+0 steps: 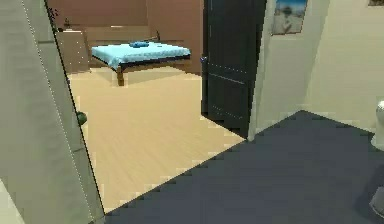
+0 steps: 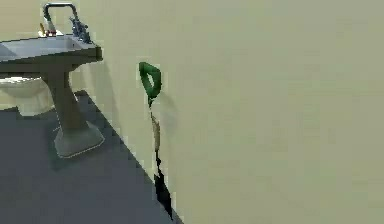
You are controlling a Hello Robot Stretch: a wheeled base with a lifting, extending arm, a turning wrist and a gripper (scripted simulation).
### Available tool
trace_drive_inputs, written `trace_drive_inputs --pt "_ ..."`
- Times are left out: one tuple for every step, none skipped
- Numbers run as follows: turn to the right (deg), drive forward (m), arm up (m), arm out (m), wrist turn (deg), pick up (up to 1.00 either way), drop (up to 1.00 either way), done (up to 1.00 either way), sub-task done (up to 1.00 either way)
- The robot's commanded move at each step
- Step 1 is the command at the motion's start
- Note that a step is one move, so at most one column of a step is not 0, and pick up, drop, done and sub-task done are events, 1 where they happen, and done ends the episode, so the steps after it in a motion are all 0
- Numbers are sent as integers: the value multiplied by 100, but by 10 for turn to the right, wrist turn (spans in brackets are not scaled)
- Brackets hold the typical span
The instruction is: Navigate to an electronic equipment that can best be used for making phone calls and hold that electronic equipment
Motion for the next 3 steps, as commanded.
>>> trace_drive_inputs --pt "0 100 0 0 0 0 0 0 0" --pt "-150 0 0 0 0 0 0 0 0" --pt "0 20 0 0 0 0 0 0 0"
